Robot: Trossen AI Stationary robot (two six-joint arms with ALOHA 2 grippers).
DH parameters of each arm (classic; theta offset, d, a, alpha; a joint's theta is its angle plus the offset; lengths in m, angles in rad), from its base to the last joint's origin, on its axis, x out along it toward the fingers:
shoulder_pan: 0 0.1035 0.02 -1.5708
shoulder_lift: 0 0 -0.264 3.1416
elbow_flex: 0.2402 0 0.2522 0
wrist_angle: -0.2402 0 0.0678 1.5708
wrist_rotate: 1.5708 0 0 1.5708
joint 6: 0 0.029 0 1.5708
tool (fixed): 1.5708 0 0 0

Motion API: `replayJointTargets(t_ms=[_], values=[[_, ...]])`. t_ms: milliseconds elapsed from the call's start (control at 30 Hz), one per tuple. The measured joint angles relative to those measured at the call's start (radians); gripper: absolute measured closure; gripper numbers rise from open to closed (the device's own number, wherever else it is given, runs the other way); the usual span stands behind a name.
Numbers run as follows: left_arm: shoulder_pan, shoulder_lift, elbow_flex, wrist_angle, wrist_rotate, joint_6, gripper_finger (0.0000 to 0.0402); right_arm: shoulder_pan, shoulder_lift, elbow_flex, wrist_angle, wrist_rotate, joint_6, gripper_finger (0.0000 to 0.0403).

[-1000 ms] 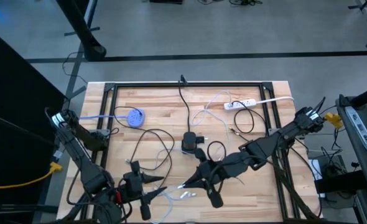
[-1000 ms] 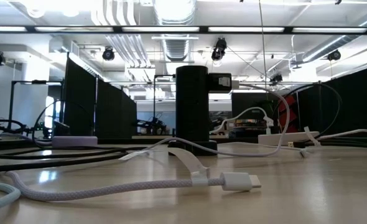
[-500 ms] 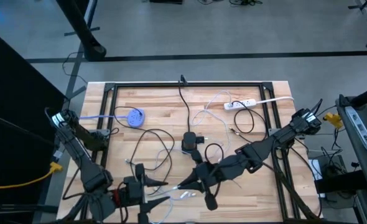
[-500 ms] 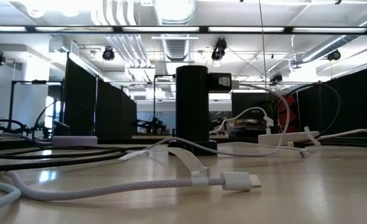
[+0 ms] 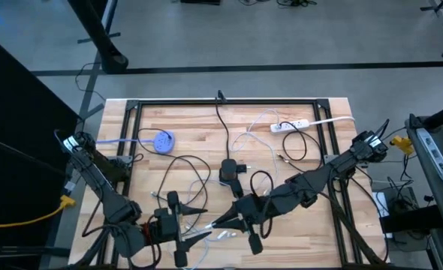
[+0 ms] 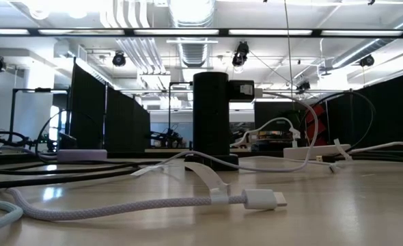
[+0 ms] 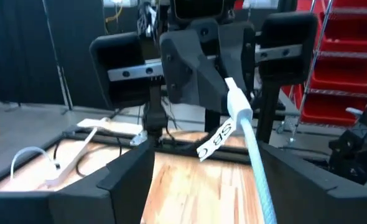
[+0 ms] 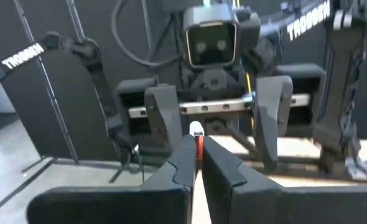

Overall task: Insert USB
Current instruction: Insert the green charger cable into the violet outlet extension

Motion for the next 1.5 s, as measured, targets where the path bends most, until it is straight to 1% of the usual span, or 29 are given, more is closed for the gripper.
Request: replayJointTargets(t_ms=[200, 433, 667, 967, 1367, 1500], values=[[-0.009, 0.0, 0.0, 0.156, 0.0, 0.152, 0.0172, 0.002, 0.0, 0.0, 0.054, 0.008, -0.047, 0.0401], [-0.011, 0.0, 0.0, 0.162, 0.001, 0.181, 0.0195, 0.011, 0.0, 0.0, 0.081, 0.025, -0.103, 0.0401], [-0.011, -0.002, 0.0, 0.226, 0.001, 0.276, 0.0212, 0.011, 0.0, 0.0, 0.079, 0.026, -0.125, 0.0401], [-0.011, -0.002, 0.0, 0.232, 0.001, 0.286, 0.0246, 0.01, 0.0, 0.0, 0.075, 0.027, -0.139, 0.0401], [-0.011, -0.002, 0.0, 0.237, 0.03, 0.284, 0.0325, 0.009, 0.0, 0.0, 0.071, 0.03, -0.14, 0.0401], [-0.011, -0.003, 0.0, 0.237, 0.044, 0.288, 0.0344, 0.008, 0.0, 0.0, 0.067, 0.027, -0.14, 0.0401]])
